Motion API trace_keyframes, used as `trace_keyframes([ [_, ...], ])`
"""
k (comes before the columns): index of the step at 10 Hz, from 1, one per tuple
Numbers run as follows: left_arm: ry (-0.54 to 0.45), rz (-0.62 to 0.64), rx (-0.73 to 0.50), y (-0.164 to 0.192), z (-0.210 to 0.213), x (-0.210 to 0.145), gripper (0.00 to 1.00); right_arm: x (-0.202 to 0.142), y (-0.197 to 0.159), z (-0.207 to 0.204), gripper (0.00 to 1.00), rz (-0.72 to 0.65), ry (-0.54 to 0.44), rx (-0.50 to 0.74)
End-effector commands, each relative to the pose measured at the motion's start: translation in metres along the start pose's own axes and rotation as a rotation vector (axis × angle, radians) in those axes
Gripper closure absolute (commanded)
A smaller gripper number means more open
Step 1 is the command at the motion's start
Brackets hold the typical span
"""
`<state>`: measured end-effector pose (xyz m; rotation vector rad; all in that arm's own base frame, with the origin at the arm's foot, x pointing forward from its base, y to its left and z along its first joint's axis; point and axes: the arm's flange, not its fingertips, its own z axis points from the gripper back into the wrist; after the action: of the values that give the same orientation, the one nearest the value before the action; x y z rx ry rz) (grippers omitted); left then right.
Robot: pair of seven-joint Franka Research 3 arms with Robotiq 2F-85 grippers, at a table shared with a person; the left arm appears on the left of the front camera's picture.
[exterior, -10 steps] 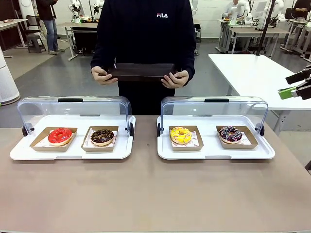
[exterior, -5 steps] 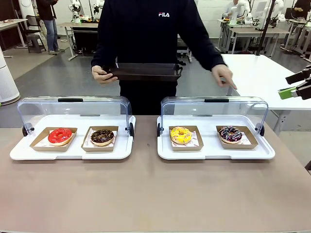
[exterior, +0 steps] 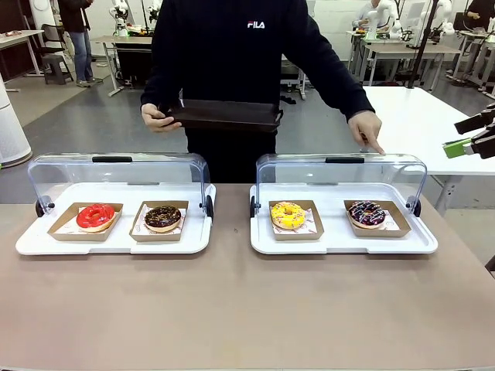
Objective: Provide the desired donut to the person.
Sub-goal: Pick up and lift the Paper togo box containing the Donut pointed at by the person.
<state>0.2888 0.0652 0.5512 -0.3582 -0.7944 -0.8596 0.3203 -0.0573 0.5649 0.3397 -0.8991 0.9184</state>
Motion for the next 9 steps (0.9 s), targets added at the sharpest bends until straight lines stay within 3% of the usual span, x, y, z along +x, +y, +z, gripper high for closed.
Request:
trace_keyframes([
  [1, -0.004, 0.009, 0.000, 0.0002, 0.0008, -0.0003, 0.00, -0.0002, -0.0003, -0.0011, 0.00, 0.003, -0.005, 0.007],
  [9, -0.004, 0.009, 0.000, 0.0002, 0.0008, -0.0003, 0.00, -0.0002, -0.0003, -0.0011, 0.00, 0.003, -0.005, 0.007],
])
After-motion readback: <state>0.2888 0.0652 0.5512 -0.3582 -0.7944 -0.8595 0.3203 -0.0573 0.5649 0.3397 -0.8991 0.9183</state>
